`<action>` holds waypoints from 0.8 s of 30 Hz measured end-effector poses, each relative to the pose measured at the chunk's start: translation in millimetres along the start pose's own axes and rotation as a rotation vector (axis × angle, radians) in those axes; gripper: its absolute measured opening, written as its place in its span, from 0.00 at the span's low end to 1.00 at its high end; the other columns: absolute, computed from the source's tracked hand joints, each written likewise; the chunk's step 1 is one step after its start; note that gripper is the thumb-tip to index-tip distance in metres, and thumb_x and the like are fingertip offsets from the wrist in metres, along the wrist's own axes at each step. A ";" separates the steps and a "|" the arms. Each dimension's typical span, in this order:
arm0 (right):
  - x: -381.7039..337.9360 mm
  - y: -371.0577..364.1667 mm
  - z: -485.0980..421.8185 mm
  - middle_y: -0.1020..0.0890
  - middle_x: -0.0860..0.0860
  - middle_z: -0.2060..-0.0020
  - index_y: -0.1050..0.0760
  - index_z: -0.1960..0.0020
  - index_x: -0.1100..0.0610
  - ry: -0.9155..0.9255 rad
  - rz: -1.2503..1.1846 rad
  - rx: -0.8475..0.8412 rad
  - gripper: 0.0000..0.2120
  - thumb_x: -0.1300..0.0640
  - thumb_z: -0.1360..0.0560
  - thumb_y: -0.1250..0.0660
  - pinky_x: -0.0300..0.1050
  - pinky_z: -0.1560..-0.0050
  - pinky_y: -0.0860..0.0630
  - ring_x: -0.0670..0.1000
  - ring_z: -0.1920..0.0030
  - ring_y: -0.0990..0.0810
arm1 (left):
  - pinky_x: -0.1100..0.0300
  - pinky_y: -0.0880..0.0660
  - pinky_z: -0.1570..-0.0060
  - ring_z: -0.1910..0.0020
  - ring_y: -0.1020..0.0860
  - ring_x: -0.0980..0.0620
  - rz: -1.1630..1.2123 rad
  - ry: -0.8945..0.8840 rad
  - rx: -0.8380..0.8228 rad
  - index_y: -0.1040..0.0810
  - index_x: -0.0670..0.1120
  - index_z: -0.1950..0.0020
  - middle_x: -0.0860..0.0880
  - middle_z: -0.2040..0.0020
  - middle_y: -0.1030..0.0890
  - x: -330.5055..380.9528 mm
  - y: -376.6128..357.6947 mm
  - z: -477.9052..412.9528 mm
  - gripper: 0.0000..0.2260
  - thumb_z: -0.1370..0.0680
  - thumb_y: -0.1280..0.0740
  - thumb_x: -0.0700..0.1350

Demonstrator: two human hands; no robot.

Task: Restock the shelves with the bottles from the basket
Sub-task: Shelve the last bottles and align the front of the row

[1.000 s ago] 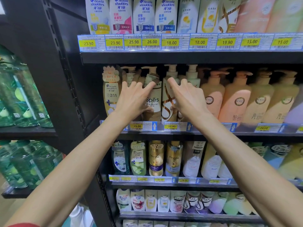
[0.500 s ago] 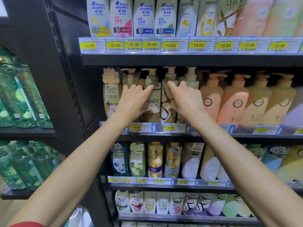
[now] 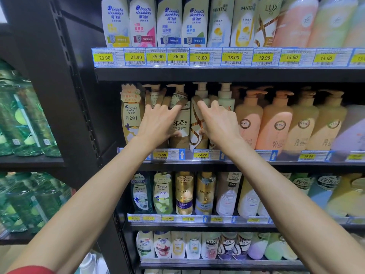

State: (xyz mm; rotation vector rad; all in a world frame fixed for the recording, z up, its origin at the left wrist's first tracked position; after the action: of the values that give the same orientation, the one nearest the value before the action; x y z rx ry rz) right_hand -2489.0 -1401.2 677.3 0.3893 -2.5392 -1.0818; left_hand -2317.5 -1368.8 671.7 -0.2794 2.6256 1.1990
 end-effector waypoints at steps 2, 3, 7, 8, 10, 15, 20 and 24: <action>-0.4 -0.7 0.3 0.25 0.58 0.47 0.37 0.31 0.54 0.001 0.003 0.000 0.32 0.52 0.29 0.24 0.49 0.65 0.33 0.61 0.55 0.18 | 0.43 0.27 0.49 0.50 0.20 0.38 0.001 0.003 -0.002 0.30 0.47 0.32 0.41 0.51 0.18 0.1 0.9 0.5 0.36 0.31 0.25 0.65; -0.4 -1.0 0.4 0.25 0.58 0.47 0.37 0.32 0.54 0.002 0.003 -0.002 0.32 0.51 0.29 0.24 0.48 0.65 0.34 0.61 0.56 0.18 | 0.43 0.27 0.48 0.49 0.20 0.38 -0.001 0.004 -0.001 0.30 0.47 0.31 0.41 0.51 0.18 0.1 1.5 1.0 0.36 0.31 0.25 0.65; -0.1 -1.2 -0.2 0.25 0.57 0.48 0.36 0.33 0.54 -0.001 0.002 -0.012 0.31 0.51 0.29 0.24 0.48 0.66 0.34 0.61 0.58 0.18 | 0.44 0.28 0.47 0.48 0.21 0.38 -0.025 0.003 0.006 0.32 0.48 0.31 0.41 0.50 0.18 -0.1 3.4 3.6 0.36 0.30 0.26 0.66; 0.1 -1.1 -0.4 0.25 0.57 0.48 0.36 0.33 0.54 -0.002 0.005 -0.016 0.31 0.51 0.29 0.24 0.48 0.66 0.34 0.61 0.58 0.18 | 0.44 0.28 0.46 0.48 0.21 0.38 -0.025 0.002 0.006 0.32 0.48 0.30 0.41 0.49 0.18 -0.1 3.6 4.0 0.36 0.29 0.26 0.66; 0.4 -1.1 -0.4 0.25 0.57 0.48 0.37 0.33 0.54 0.002 0.010 -0.020 0.30 0.51 0.29 0.25 0.48 0.66 0.34 0.61 0.59 0.18 | 0.43 0.29 0.45 0.46 0.22 0.39 -0.028 0.000 0.001 0.34 0.49 0.29 0.41 0.47 0.18 -0.6 3.8 4.8 0.36 0.28 0.27 0.66; 4.7 1.4 -1.3 0.24 0.57 0.49 0.37 0.33 0.54 0.027 0.020 -0.034 0.30 0.48 0.27 0.26 0.49 0.65 0.34 0.62 0.58 0.18 | 0.42 0.30 0.42 0.42 0.24 0.39 -0.034 -0.006 0.010 0.36 0.51 0.27 0.42 0.44 0.20 -4.2 9.1 8.4 0.35 0.27 0.28 0.65; 14.6 7.8 -1.6 0.25 0.57 0.46 0.41 0.29 0.50 0.067 -0.061 -0.089 0.34 0.44 0.27 0.27 0.50 0.63 0.32 0.62 0.55 0.19 | 0.38 0.35 0.34 0.33 0.32 0.38 -0.002 0.010 0.011 0.35 0.52 0.25 0.41 0.33 0.28 3.8 21.5 11.6 0.32 0.25 0.29 0.61; 20.9 19.7 7.9 0.30 0.57 0.35 0.46 0.25 0.46 0.075 -0.087 -0.042 0.39 0.43 0.27 0.28 0.47 0.65 0.34 0.61 0.56 0.19 | 0.38 0.37 0.30 0.28 0.36 0.37 0.033 0.018 0.018 0.35 0.51 0.24 0.40 0.27 0.34 18.9 33.7 13.4 0.32 0.24 0.29 0.60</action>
State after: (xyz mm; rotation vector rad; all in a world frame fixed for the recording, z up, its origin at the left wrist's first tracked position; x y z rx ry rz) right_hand -2513.4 -1390.9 691.1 0.5231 -2.4494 -1.1283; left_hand -2342.7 -1338.3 681.7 -0.2464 2.6650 1.1884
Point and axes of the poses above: each hand's wrist, its own z-axis away from the middle knuckle, its own y-axis out of the back of the hand, x = y × z, the point moved 2 cm from there along -z, towards the middle knuckle
